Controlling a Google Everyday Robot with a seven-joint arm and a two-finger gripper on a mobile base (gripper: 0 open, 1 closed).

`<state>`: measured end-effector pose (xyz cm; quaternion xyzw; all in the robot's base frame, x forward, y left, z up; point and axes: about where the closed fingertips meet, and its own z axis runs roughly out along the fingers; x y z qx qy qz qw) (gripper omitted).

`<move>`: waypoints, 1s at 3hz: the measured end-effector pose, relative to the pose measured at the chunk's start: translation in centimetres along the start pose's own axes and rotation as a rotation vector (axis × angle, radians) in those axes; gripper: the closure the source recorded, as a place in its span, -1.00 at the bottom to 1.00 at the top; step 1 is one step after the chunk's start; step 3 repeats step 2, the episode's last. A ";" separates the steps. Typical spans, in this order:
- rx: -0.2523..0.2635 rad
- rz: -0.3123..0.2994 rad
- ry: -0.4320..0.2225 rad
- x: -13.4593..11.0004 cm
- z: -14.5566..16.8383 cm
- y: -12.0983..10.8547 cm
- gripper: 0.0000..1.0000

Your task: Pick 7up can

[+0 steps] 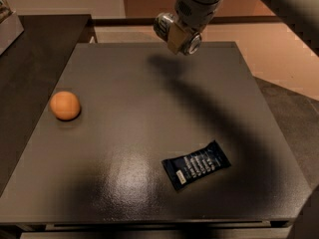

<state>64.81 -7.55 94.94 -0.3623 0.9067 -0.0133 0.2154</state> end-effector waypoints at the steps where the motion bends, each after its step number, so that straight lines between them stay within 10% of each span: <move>1: 0.019 -0.062 -0.045 -0.4 -2.6 -0.3 1.00; 3: 0.019 -0.071 -0.047 -0.4 -2.6 -0.2 1.00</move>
Offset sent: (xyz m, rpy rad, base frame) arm -0.0055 -0.0023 0.0232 -0.0069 -0.0495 0.0527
